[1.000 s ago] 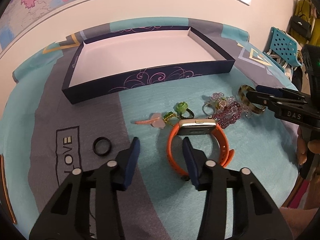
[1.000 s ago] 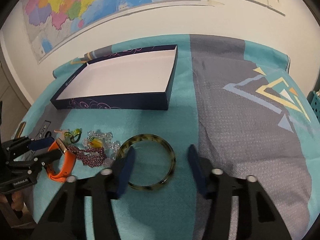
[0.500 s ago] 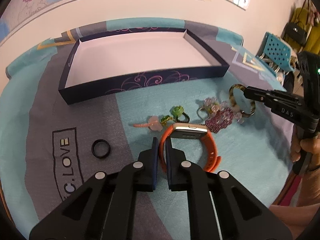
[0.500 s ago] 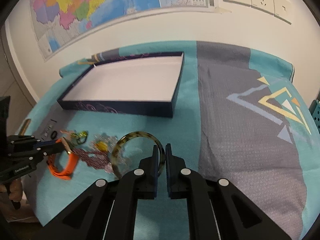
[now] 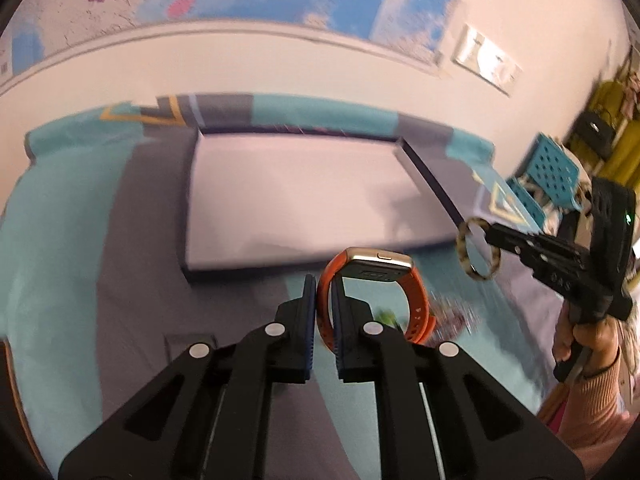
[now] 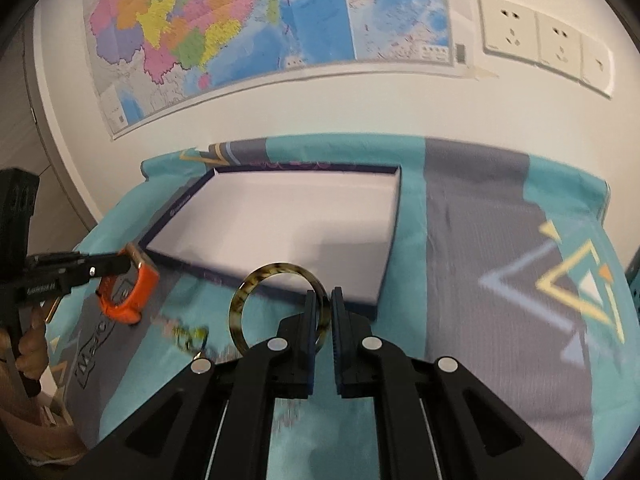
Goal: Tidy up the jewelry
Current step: 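Carry the watch with the left tool into the box while the right tool carries the bangle and both open, then lift both open tools out of the box and back over the jewelry, then grasp the black ring with the left tool while the right tool moves to the dark beaded necklace, then close the right tool on the dark beaded necklace and lift it, then carry the ring with the left tool into the box while the right tool carries the necklace and both open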
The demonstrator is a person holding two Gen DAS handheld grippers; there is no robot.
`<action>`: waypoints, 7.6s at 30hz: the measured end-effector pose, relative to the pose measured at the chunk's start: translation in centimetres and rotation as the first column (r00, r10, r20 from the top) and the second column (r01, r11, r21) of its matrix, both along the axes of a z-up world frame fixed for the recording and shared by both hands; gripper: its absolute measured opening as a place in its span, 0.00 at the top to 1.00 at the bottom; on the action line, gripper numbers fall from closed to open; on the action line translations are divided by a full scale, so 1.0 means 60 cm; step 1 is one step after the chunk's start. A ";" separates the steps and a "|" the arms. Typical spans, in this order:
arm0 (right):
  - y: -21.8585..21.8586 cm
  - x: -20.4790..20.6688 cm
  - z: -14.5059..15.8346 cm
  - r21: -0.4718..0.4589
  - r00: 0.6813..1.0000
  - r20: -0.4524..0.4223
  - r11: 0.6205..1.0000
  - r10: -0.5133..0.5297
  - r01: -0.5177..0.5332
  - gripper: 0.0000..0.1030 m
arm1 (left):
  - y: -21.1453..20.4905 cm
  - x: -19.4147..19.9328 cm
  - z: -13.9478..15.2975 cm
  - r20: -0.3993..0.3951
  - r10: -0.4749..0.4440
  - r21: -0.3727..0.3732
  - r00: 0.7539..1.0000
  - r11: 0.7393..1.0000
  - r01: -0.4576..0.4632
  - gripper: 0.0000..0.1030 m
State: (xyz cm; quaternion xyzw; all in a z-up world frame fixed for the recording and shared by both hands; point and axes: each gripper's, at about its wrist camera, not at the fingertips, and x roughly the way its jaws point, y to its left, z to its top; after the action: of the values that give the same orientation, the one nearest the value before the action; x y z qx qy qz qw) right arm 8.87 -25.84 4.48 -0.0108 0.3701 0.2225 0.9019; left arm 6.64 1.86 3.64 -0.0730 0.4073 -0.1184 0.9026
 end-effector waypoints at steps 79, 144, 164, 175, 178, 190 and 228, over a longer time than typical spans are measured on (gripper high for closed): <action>0.050 -0.100 -0.052 -0.006 0.974 -0.137 0.983 0.181 -0.183 0.81 | 0.030 -0.059 -0.079 0.024 0.061 0.121 0.998 0.991 -0.064 0.41; 0.097 -0.125 -0.021 0.030 0.968 -0.058 0.970 0.243 -0.241 0.99 | -0.007 -0.077 -0.105 -0.028 -0.038 0.154 0.999 0.987 0.041 0.78; 0.087 -0.111 0.032 0.065 0.969 0.018 0.967 0.245 -0.245 1.00 | -0.011 -0.074 -0.060 0.050 -0.059 0.138 0.997 0.989 0.052 0.78; 0.107 -0.120 -0.073 -0.086 0.953 -0.176 0.961 0.246 -0.263 0.69 | -0.011 -0.073 -0.070 0.033 -0.063 0.124 0.997 0.991 0.059 0.78; 0.108 -0.125 -0.076 -0.098 0.958 -0.158 0.961 0.241 -0.258 0.76 | -0.010 -0.072 -0.072 0.029 -0.061 0.118 0.998 0.991 0.058 0.78; 0.112 -0.127 -0.049 -0.065 0.962 -0.105 0.963 0.253 -0.260 0.96 | -0.010 -0.071 -0.072 0.029 -0.056 0.110 0.998 0.993 0.053 0.78; 0.103 0.052 0.083 0.015 0.981 0.080 0.984 0.175 -0.177 0.96 | -0.014 0.064 -0.021 0.079 -0.057 0.123 0.995 0.991 0.047 0.78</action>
State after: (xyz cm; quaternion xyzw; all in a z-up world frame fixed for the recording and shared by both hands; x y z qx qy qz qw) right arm 11.98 -19.64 9.45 -0.0423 0.3298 0.3048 0.8925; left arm 10.45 1.02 2.40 -0.0027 0.3779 -0.1199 0.9180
